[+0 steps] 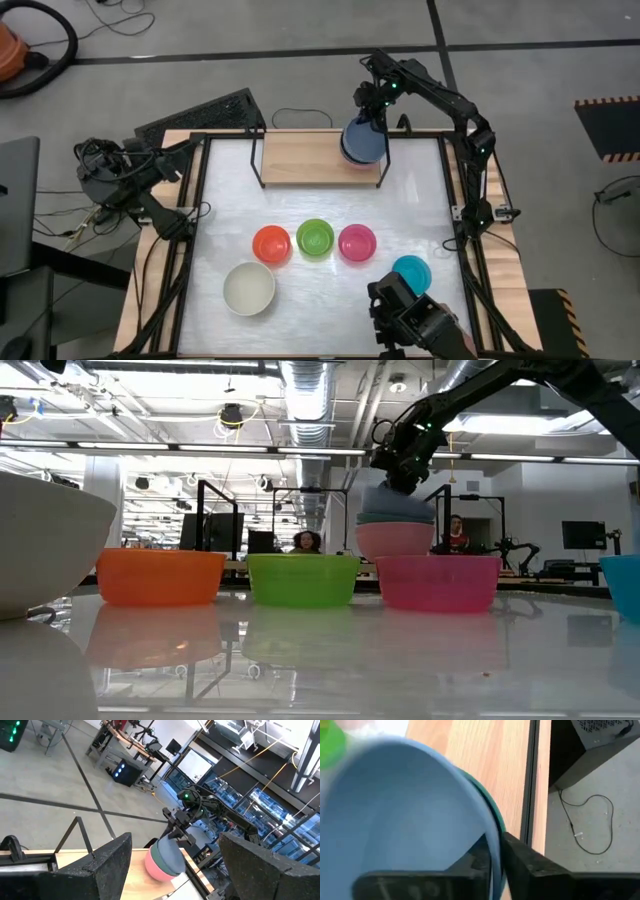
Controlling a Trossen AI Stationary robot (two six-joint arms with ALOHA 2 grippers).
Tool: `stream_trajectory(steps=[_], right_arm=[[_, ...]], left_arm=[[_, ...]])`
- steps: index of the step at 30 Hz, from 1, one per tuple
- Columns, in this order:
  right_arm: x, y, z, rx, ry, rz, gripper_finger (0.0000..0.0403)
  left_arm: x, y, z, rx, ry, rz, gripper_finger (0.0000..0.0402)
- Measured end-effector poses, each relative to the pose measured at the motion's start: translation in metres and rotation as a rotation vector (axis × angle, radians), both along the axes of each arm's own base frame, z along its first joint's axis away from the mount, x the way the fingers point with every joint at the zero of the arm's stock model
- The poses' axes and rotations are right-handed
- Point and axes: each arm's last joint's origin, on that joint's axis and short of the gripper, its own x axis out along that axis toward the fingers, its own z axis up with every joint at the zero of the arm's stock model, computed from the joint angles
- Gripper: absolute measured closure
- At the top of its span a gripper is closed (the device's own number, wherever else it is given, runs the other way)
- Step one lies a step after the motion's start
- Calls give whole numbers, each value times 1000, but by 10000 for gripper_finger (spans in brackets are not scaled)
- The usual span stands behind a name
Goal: Place and stack bowls onto a shelf
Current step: Stack the dark blue bowl into the dark green bowl on the shelf, then stack the white bowl into the dark blue bowl on the shelf
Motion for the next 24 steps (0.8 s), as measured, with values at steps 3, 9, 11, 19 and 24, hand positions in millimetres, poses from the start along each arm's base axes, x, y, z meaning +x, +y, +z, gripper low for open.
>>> stream_trajectory(steps=[3,9,11,19,24], right_arm=[[0,0,0,-4,0,-2,297],[1,-2,1,-1,-10,-32,250],[2,-3,2,-15,-25,-36,239],[0,-1,23,-66,-96,-81,235],[1,1,24,-4,-97,-142,254]], left_arm=[[0,0,0,0,0,0,118],[0,0,0,0,0,0,118],[0,0,0,0,0,0,118],[0,0,0,0,0,0,118],[0,0,0,1,1,0,118]])
